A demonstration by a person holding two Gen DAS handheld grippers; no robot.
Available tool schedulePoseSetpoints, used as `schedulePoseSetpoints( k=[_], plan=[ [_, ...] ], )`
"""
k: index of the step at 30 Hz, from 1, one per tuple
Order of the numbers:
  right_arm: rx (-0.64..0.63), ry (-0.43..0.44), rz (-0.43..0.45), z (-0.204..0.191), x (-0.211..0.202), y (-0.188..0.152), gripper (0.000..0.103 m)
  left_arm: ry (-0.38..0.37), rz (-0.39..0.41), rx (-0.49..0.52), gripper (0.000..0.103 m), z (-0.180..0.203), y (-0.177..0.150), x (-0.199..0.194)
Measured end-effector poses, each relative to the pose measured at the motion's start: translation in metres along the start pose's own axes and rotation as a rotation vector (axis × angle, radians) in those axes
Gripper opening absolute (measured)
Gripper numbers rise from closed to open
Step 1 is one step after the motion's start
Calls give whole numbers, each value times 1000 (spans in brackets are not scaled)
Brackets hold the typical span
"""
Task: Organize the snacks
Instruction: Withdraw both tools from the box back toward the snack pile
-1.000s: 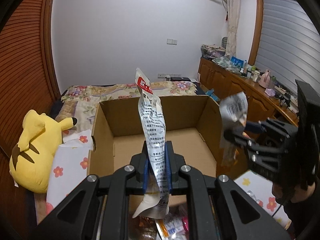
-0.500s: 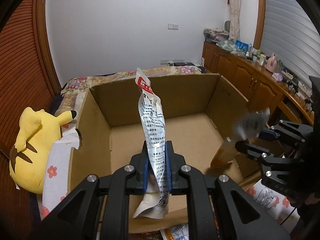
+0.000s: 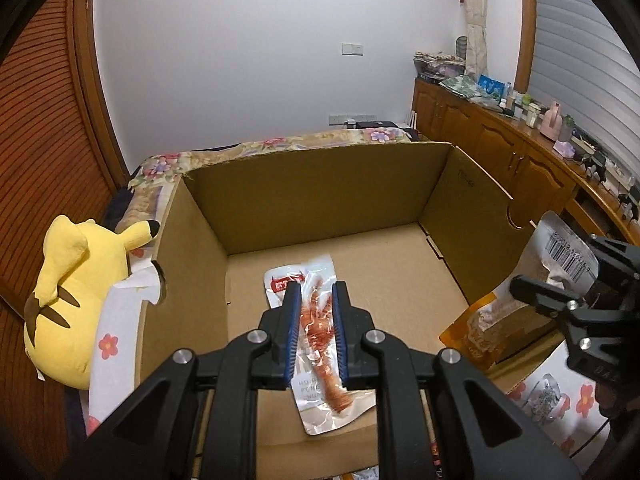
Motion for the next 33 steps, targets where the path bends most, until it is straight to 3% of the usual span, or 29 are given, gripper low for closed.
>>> schedulePoseSetpoints(
  k=[13, 18, 25, 33],
  plan=[
    [60, -16, 67, 19, -48, -12, 46, -52, 37, 23, 29, 11, -37, -47],
    [84, -30, 80, 23, -69, -26, 46, -74, 62, 34, 42, 16, -62, -73],
    [121, -45, 83, 19, -88, -57, 51, -77, 53, 48, 43, 15, -102, -87],
    [168, -41, 24, 14, -77, -106, 58, -63, -11, 44, 43, 6, -150, -68]
  ],
)
Point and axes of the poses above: each gripper's, at about its wrist camera, not at the fingertips, and x roughly the way its jaws point, z to its right, y to its top, the point moved 7 cm from there along x, roughly the way its jaws point, and after that the axes turned 8 degrees about -z, right-handed, at the moved point
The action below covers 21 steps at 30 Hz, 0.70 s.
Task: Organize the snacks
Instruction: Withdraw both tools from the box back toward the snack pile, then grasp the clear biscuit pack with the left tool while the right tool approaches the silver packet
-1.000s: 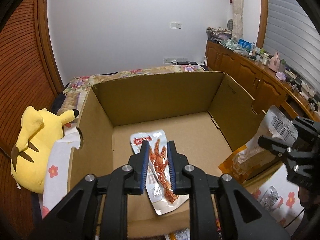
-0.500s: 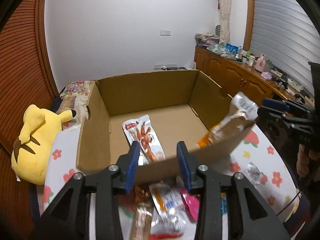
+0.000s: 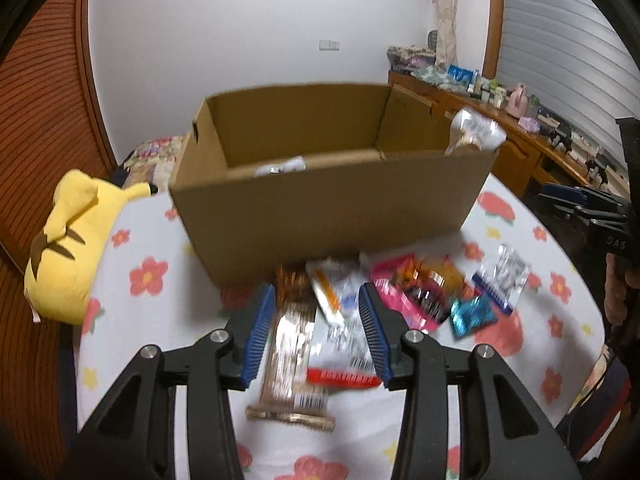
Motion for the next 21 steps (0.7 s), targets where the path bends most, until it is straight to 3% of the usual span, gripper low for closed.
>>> schedulePoseSetpoints(
  k=[9, 21],
  plan=[
    [31, -12, -107, 2, 34, -52, 68, 14, -68, -25, 43, -17, -42, 25],
    [41, -28, -195, 5, 67, -77, 80, 14, -92, -12, 44, -15, -60, 29]
  ],
)
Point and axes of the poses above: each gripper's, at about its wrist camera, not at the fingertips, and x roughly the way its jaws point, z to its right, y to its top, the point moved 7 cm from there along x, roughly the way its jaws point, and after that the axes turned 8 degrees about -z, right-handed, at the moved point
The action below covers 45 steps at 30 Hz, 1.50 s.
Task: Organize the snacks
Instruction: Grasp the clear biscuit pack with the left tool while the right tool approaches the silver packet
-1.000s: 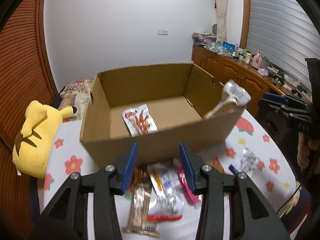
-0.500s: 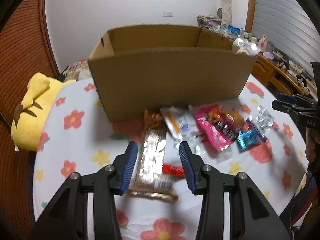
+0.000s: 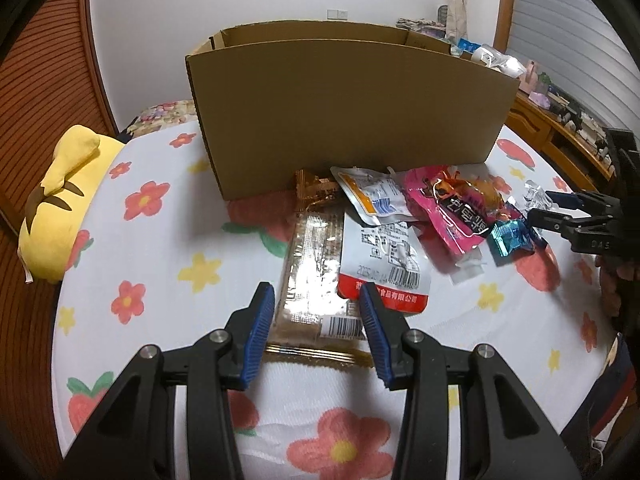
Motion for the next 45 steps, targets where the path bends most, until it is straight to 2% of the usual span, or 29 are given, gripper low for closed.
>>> schedulePoseSetpoints(
  k=[5, 9, 15, 20, 22, 27, 32, 34, 36, 43, 45],
  plan=[
    [-12, -7, -12, -2, 5, 0, 84, 6, -7, 17, 44, -1, -5, -2],
    [-46, -20, -30, -7, 8, -2, 91, 15, -15, 33, 45, 1, -6, 0],
    [-54, -28, -32, -7, 8, -4, 93, 47, -51, 72, 48, 4, -5, 12],
    [-56, -32, -31, -9, 9, -3, 93, 44, -74, 62, 50, 1, -1, 22],
    [-57, -33, -31, -9, 9, -3, 93, 37, -72, 57, 53, 0, 2, 25],
    [-57, -34, -30, -9, 9, -4, 93, 51, -50, 18, 76, -9, 3, 29],
    [-57, -33, -30, -9, 9, -3, 93, 38, -17, -2, 79, -14, -1, 29],
    [-57, -33, -30, -9, 9, -4, 93, 55, -19, -6, 83, -15, -1, 29],
    [-57, -34, -30, -9, 9, -3, 93, 87, -22, -5, 93, -16, -2, 29],
    [-57, -34, -30, -9, 9, -4, 93, 118, -25, 40, 93, -13, -4, 26],
    [-57, -34, -30, -9, 9, -4, 93, 126, -26, 47, 89, -12, -2, 26]
  ],
)
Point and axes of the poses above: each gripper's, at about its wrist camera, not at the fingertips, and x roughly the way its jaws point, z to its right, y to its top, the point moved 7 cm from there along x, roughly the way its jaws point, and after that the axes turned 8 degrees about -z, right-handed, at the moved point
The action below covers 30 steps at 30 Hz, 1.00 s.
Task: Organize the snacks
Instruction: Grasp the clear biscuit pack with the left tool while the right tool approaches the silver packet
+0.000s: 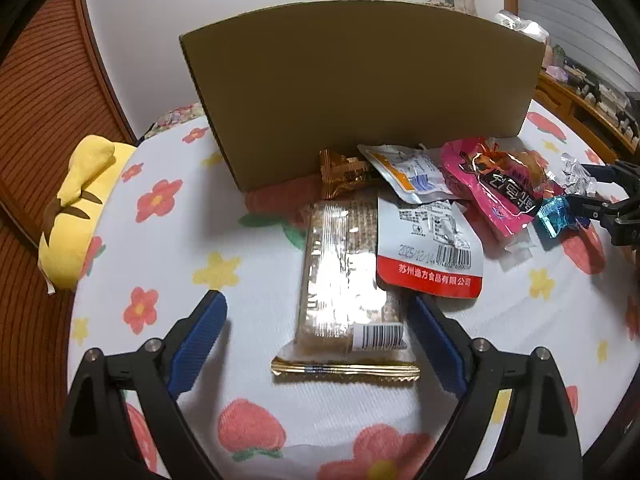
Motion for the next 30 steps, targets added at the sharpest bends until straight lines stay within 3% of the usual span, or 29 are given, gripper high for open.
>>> schedulePoseSetpoints(
  k=[5, 7, 12, 21, 30],
  plan=[
    [0, 0, 0, 0, 0, 1, 93, -67, -14, -12, 71, 2, 5, 1],
    [0, 0, 0, 0, 0, 0, 93, -71, -13, -19, 67, 1, 8, 1],
    [0, 0, 0, 0, 0, 0, 93, -92, -2, 0, 45, 7, 13, -1],
    [0, 0, 0, 0, 0, 0, 93, -114, 23, -30, 41, -1, -7, -17],
    [-1, -1, 0, 0, 0, 0, 93, -125, 107, -82, 41, -11, -22, -51]
  ],
)
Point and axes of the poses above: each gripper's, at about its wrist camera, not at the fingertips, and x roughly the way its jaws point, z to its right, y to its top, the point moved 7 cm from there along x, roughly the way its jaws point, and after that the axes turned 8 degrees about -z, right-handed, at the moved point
